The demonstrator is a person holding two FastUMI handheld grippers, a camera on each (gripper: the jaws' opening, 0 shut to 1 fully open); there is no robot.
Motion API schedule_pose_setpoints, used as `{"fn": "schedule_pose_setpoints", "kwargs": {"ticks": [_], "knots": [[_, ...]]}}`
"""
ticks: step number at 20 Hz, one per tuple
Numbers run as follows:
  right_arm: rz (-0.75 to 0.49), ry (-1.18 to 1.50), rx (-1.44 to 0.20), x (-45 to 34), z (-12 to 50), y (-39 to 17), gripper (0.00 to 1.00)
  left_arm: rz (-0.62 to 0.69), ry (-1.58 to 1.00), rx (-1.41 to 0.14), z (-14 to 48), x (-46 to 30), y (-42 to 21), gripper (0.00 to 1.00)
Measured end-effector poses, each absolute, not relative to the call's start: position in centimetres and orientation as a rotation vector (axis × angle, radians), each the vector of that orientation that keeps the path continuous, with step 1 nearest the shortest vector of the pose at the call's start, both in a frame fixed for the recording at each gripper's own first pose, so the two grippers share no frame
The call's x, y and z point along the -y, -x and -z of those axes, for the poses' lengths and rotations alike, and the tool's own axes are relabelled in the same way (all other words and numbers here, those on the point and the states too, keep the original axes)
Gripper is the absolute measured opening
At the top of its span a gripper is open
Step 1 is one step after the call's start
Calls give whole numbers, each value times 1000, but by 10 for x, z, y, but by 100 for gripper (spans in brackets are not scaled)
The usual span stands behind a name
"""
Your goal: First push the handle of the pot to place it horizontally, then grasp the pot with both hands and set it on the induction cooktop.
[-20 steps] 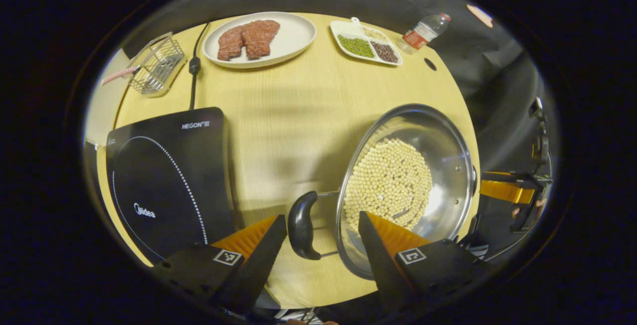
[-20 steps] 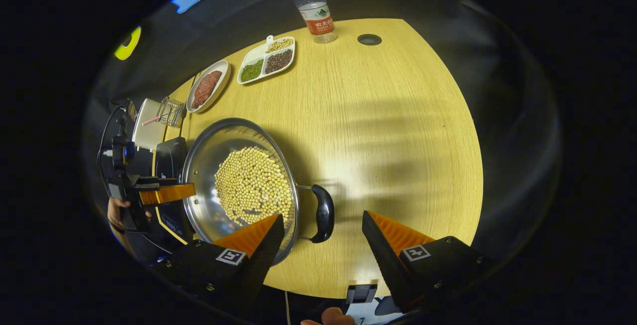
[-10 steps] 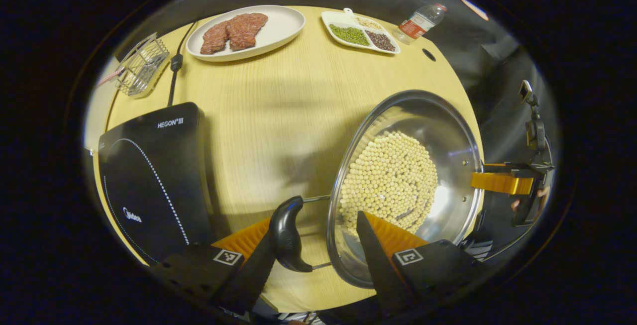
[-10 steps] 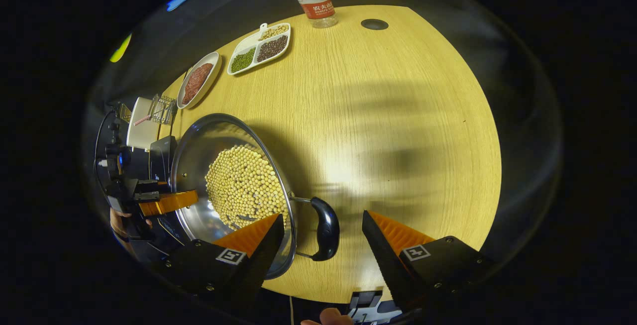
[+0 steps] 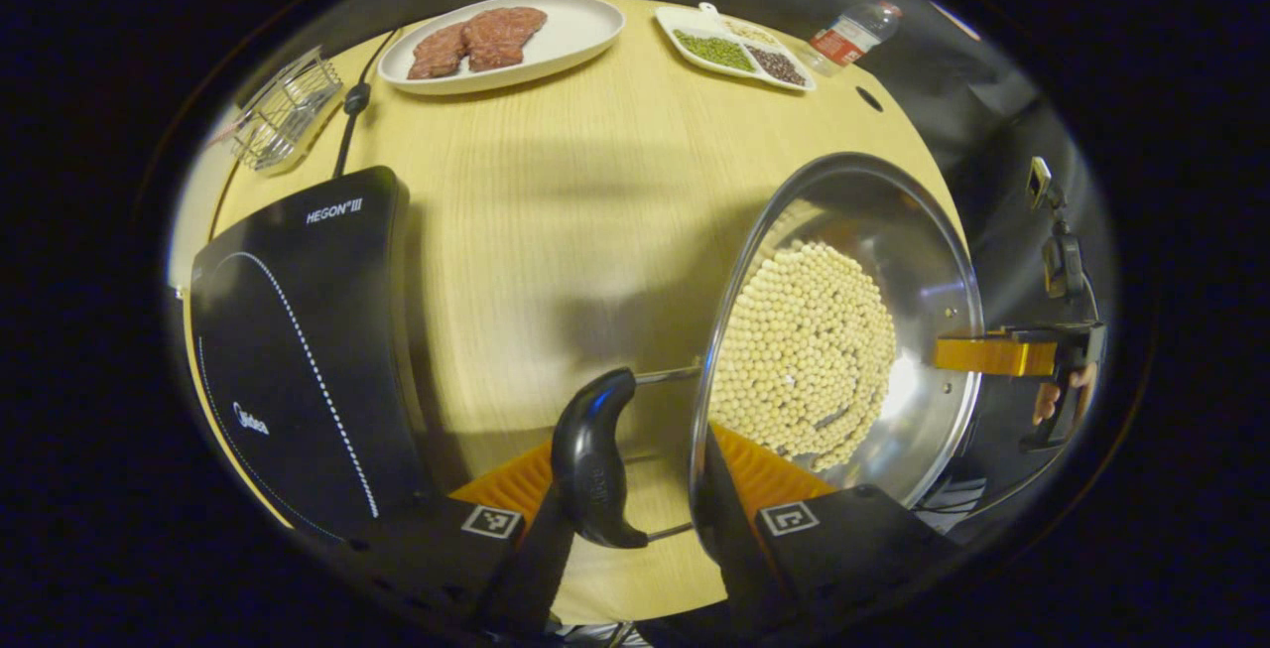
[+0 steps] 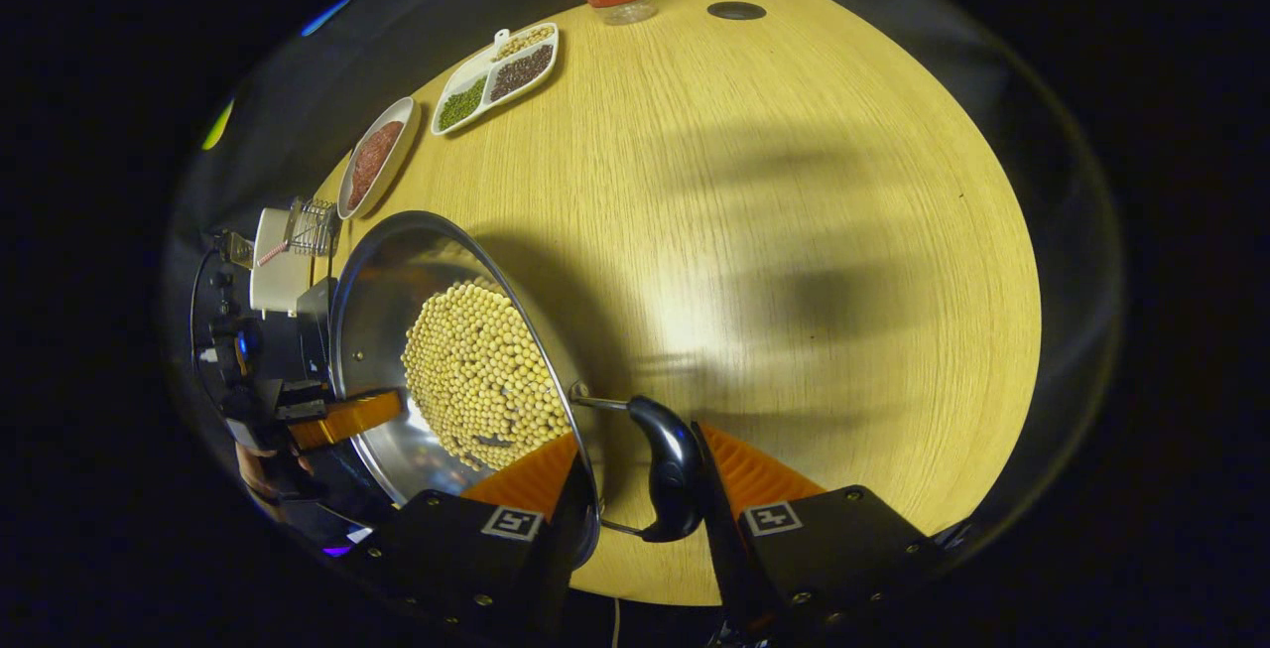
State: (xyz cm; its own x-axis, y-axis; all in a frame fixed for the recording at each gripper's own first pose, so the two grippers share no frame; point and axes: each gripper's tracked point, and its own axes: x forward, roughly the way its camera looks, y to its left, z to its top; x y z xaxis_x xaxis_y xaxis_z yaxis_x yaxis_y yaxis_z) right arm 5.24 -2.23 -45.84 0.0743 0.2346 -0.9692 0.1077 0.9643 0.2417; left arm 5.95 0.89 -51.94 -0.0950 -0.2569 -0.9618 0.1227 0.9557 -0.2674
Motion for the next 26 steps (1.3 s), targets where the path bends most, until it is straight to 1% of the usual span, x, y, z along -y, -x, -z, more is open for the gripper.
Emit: {"fn": "schedule_pose_setpoints", "kwargs": {"ticks": [2,3,5,6,7,8,9,10,15,16,18,19,20,21,26], "knots": [[-102,-263,-1502,23,458,-52,59,320,131,-1633,519,-8,-61,67],[-99,-268,-1503,21,464,-50,53,324,144,-1634,520,-8,-61,69],[-92,-275,-1502,22,459,-50,53,330,166,-1627,519,-7,-64,66],[-90,-269,-1498,22,459,-50,53,335,172,-1625,517,-7,-65,62],[-84,-265,-1496,22,458,-50,53,339,170,-1621,518,-7,-65,65],[-81,-256,-1496,21,458,-50,53,338,164,-1617,518,-7,-65,65],[-77,-247,-1501,21,457,-49,53,335,162,-1620,517,-8,-64,61],[-77,-238,-1501,20,457,-49,53,336,160,-1619,517,-7,-63,65],[-75,-221,-1478,23,451,-54,53,338,169,-1585,503,-8,-64,64],[-77,-218,-1473,24,450,-54,53,336,169,-1578,497,-7,-64,67],[-76,-220,-1464,25,451,-54,53,333,171,-1566,487,-8,-64,61],[-74,-222,-1461,25,453,-53,53,335,169,-1556,482,-8,-64,61],[-74,-222,-1455,23,455,-53,53,335,165,-1547,475,-10,-64,64],[-75,-219,-1449,23,456,-53,53,334,164,-1539,468,-11,-64,61],[-86,-193,-1430,23,459,-55,53,321,168,-1496,431,-25,-57,61]]}}
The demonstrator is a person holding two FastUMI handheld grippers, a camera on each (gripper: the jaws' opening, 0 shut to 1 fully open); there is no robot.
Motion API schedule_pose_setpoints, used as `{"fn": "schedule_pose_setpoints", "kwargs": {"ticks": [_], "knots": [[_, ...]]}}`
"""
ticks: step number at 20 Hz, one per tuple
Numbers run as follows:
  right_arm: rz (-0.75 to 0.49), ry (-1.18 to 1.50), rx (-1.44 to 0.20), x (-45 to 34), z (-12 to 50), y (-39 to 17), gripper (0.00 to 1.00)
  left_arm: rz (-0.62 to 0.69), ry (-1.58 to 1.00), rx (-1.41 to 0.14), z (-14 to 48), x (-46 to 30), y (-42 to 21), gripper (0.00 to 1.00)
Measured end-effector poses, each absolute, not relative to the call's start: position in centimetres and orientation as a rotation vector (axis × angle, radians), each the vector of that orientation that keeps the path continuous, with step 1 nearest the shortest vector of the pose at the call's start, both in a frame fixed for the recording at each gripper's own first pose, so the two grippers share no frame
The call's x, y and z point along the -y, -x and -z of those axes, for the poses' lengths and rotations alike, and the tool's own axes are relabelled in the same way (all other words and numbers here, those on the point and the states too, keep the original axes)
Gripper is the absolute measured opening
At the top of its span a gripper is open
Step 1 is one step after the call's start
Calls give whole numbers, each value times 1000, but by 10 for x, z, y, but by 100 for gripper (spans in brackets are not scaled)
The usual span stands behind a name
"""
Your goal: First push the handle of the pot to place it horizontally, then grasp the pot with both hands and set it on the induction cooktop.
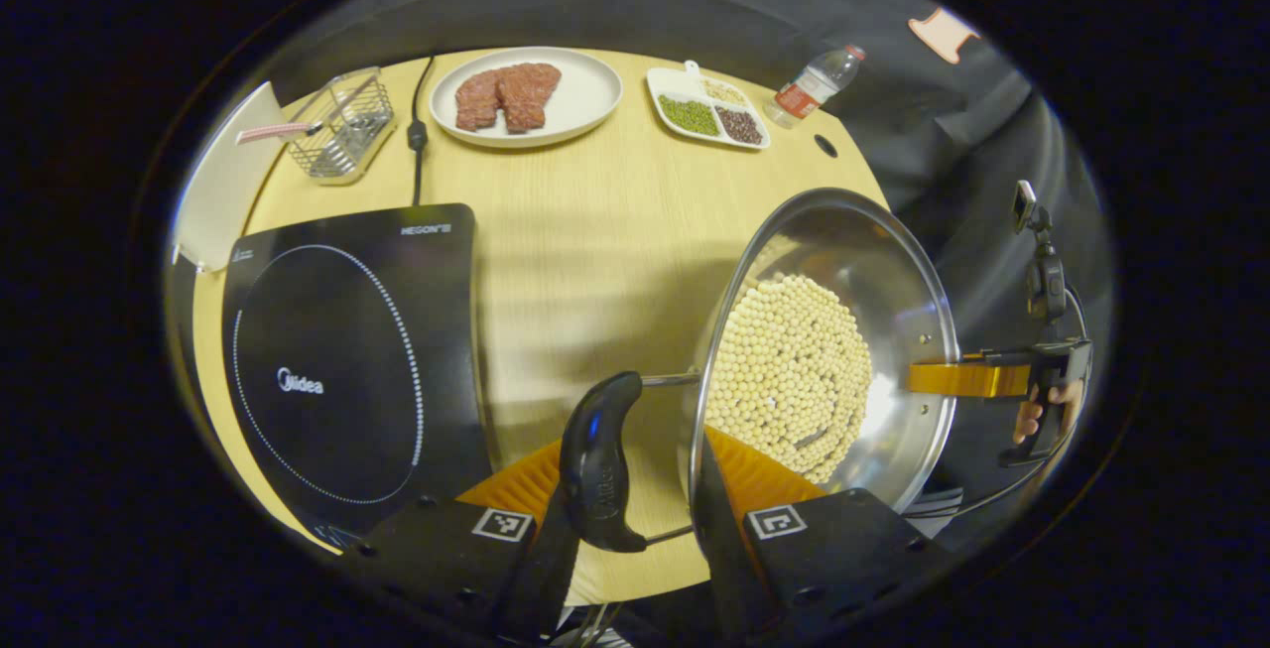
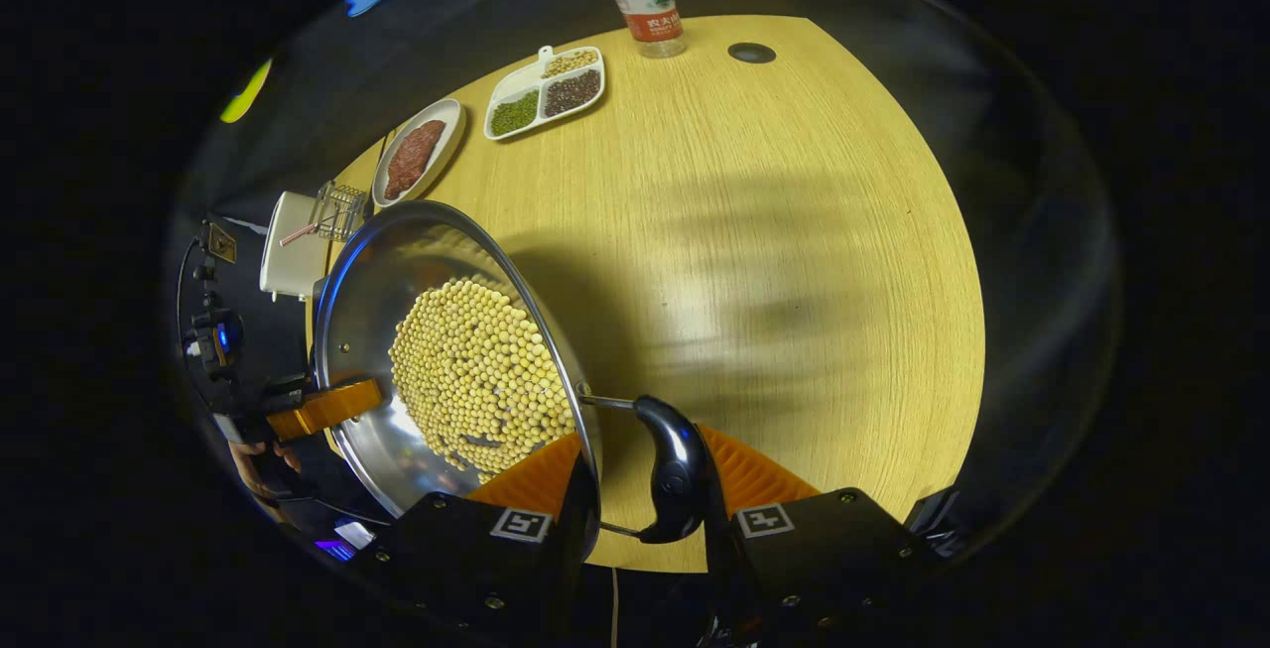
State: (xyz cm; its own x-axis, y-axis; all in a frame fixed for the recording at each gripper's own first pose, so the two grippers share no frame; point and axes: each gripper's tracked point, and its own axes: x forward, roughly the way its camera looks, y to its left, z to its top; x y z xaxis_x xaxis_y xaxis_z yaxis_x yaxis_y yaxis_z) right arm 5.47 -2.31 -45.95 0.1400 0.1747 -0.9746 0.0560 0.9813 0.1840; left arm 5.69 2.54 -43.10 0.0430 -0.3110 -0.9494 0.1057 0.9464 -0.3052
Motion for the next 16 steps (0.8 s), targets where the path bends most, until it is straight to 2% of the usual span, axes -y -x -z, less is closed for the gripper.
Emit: {"fn": "schedule_pose_setpoints", "kwargs": {"ticks": [1,3,7,8,9,16], "knots": [[-92,-187,-1428,23,459,-55,53,313,171,-1491,424,-30,-56,67],[-110,-177,-1420,24,460,-57,53,301,178,-1476,410,-41,-52,61],[-127,-172,-1427,25,462,-61,53,275,180,-1448,391,-65,-44,61],[-133,-167,-1426,25,463,-63,53,268,186,-1443,387,-71,-41,64],[-139,-159,-1423,24,462,-64,53,258,196,-1439,383,-79,-37,61],[-186,-104,-1416,27,458,-74,53,172,244,-1408,367,-149,-29,61]]}}
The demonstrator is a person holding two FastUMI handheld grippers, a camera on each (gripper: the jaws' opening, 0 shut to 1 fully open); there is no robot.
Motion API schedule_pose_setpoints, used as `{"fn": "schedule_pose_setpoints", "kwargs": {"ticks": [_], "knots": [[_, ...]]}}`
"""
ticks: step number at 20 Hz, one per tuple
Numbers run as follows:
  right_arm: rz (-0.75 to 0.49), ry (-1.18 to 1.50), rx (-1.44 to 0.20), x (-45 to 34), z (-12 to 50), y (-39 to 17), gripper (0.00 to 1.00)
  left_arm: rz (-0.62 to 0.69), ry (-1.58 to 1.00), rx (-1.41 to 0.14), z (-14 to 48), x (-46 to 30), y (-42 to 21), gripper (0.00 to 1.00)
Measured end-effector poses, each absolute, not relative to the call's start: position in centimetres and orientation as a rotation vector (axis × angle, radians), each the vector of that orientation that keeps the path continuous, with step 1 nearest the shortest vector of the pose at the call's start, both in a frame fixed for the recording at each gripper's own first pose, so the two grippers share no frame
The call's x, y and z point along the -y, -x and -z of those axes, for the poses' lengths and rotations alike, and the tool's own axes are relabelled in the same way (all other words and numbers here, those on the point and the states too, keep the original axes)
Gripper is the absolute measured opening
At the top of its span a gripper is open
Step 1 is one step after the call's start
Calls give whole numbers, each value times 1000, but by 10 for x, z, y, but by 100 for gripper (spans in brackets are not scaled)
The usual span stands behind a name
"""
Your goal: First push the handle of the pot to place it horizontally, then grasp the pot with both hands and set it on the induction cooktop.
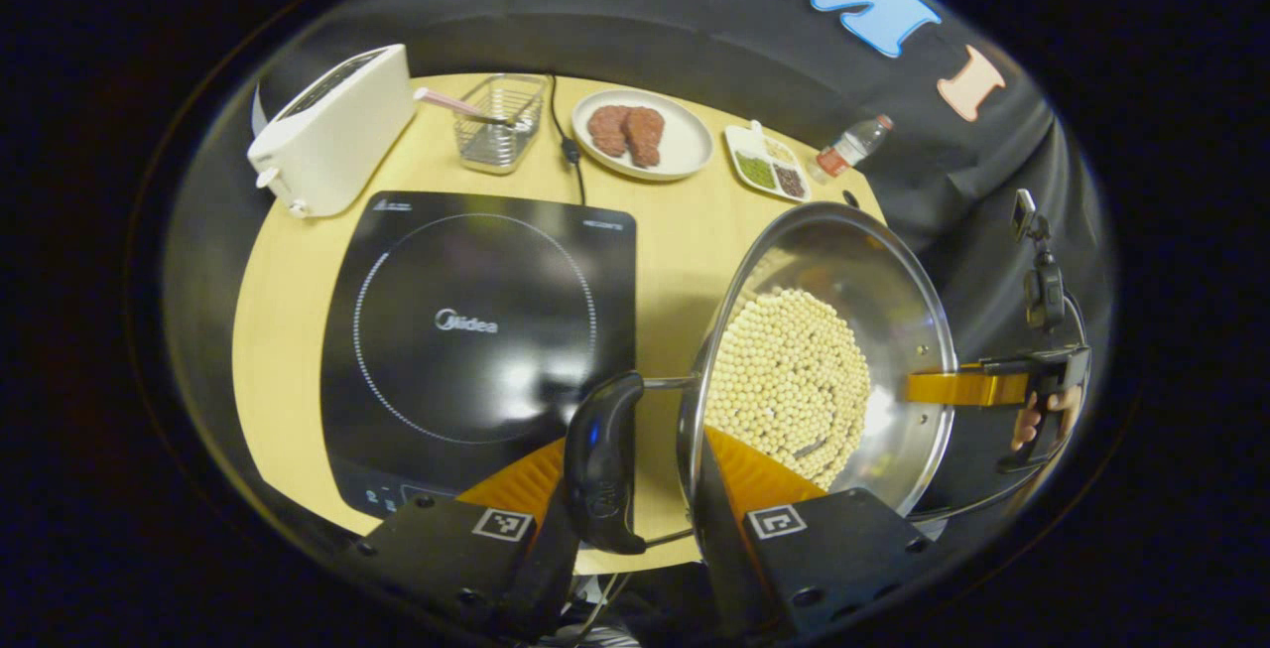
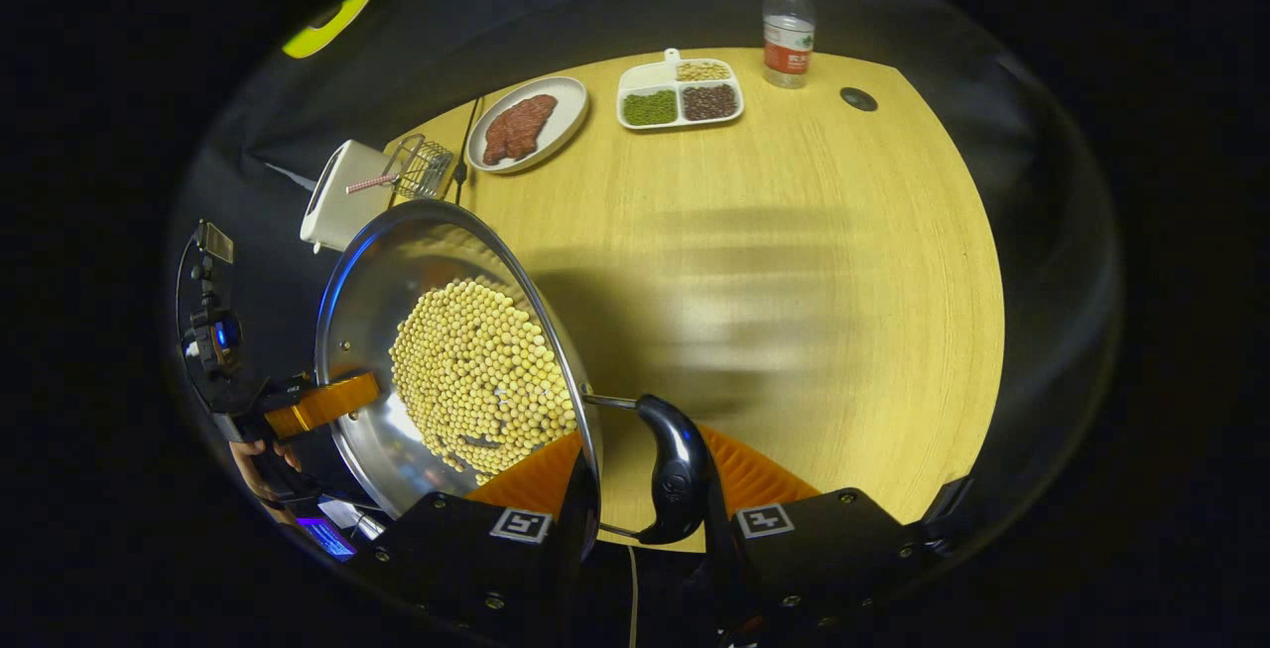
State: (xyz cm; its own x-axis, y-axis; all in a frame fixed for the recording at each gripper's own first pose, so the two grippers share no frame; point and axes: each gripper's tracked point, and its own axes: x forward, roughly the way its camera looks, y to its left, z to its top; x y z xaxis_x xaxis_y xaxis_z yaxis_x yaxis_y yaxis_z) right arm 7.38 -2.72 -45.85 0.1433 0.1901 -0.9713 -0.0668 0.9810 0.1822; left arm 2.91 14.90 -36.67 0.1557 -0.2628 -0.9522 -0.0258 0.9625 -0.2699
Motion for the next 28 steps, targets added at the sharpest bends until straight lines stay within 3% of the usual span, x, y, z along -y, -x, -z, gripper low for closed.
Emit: {"fn": "schedule_pose_setpoints", "kwargs": {"ticks": [2,16,19,21,28], "knots": [[-199,-90,-1415,27,461,-75,53,142,250,-1395,361,-169,-29,64],[-246,-54,-1439,27,462,-81,53,13,288,-1387,386,-315,-59,61],[-247,-43,-1442,27,461,-81,53,10,298,-1398,393,-339,-63,67],[-245,-44,-1447,28,458,-80,53,1,306,-1409,405,-353,-68,61],[-238,-54,-1453,28,457,-81,53,0,298,-1422,427,-380,-75,62]]}}
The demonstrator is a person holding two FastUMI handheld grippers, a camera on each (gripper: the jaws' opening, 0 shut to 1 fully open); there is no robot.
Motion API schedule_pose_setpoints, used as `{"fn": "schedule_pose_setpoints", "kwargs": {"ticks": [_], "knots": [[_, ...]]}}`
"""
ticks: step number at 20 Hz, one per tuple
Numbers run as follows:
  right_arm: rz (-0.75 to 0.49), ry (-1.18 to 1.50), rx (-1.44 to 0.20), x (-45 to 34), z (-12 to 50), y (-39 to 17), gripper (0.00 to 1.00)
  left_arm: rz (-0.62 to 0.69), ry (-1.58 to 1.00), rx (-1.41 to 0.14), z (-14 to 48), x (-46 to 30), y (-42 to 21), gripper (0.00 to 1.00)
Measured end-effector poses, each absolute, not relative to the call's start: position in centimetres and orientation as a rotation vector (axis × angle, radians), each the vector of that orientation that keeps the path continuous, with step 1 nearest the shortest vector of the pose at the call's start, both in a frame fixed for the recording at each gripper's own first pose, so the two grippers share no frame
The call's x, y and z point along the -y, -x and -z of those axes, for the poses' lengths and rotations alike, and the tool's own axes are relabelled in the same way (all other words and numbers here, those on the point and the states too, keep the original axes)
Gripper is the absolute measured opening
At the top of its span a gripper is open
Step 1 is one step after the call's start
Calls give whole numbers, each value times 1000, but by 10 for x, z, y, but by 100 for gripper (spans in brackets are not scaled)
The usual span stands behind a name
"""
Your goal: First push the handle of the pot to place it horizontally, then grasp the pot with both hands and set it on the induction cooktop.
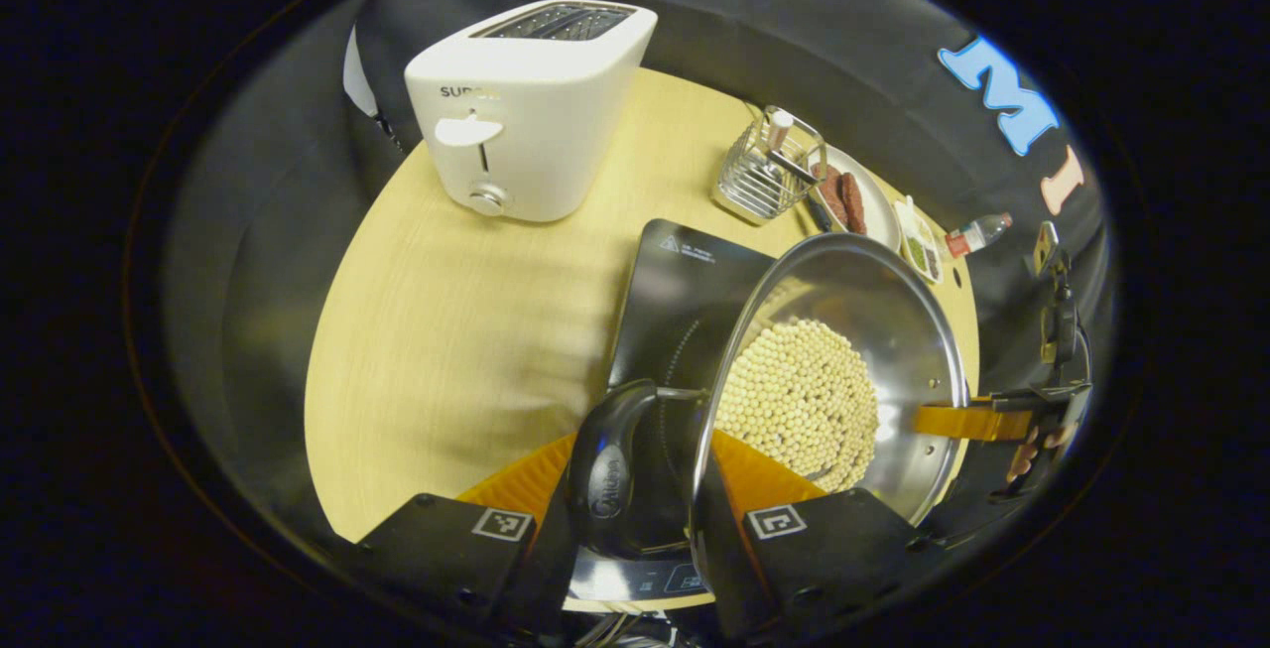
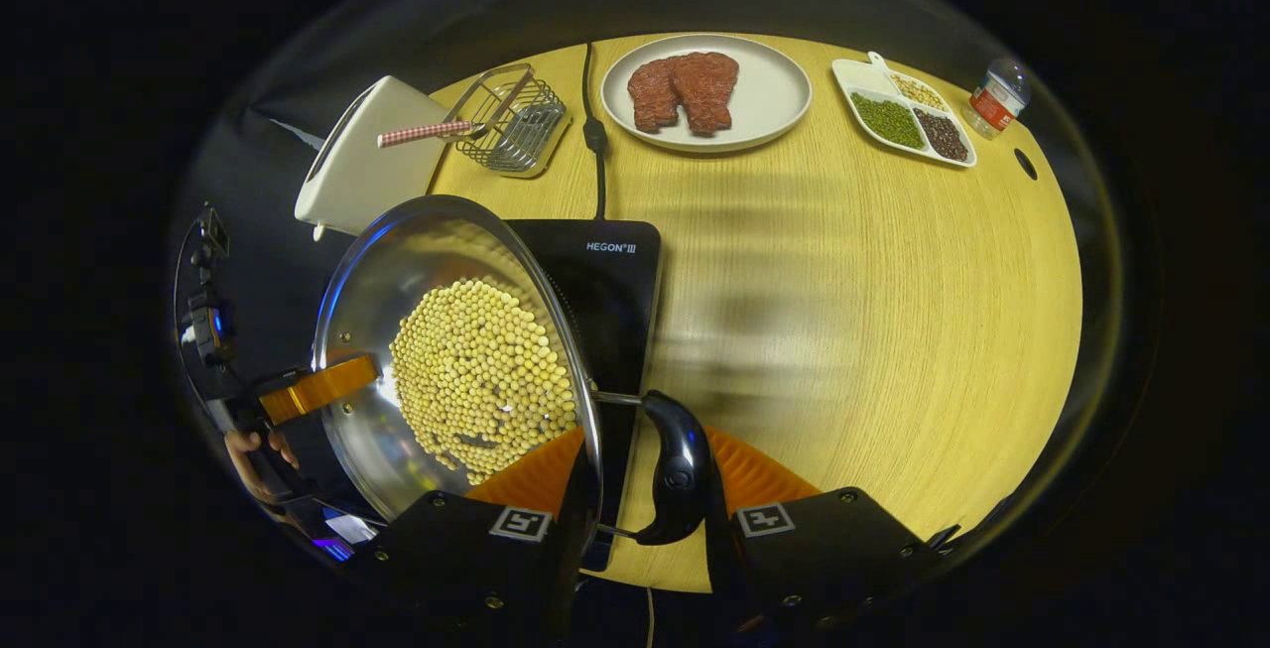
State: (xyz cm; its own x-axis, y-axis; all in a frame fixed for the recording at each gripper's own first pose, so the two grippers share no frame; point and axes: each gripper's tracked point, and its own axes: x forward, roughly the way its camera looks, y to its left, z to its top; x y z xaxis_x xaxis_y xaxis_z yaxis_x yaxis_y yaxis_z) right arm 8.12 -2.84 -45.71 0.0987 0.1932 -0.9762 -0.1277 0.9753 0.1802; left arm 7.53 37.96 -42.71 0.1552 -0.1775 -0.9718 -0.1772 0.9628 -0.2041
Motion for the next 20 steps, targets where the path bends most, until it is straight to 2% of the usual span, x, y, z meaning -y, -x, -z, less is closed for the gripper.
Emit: {"fn": "schedule_pose_setpoints", "kwargs": {"ticks": [3,4,5,7,12,14,16,17,18,19,20], "knots": [[-228,-64,-1454,32,452,-84,53,7,299,-1421,432,-382,-77,65],[-224,-63,-1452,32,451,-83,53,7,301,-1424,434,-383,-77,61],[-222,-60,-1447,33,451,-83,53,8,300,-1420,435,-383,-78,64],[-213,-62,-1441,35,450,-81,53,10,303,-1414,436,-383,-79,61],[-219,-74,-1412,33,453,-79,53,-2,320,-1385,441,-385,-82,61],[-236,-68,-1410,32,452,-80,56,-14,335,-1373,435,-385,-86,66],[-254,-36,-1391,28,451,-81,61,-14,354,-1345,431,-384,-94,75],[-258,-25,-1374,26,448,-84,60,-21,348,-1339,431,-386,-97,84],[-259,-20,-1361,24,444,-87,78,-28,337,-1341,429,-389,-97,86],[-258,-14,-1354,24,443,-87,85,-35,324,-1344,427,-393,-96,88],[-262,-11,-1351,23,440,-87,85,-40,312,-1346,426,-395,-95,87]]}}
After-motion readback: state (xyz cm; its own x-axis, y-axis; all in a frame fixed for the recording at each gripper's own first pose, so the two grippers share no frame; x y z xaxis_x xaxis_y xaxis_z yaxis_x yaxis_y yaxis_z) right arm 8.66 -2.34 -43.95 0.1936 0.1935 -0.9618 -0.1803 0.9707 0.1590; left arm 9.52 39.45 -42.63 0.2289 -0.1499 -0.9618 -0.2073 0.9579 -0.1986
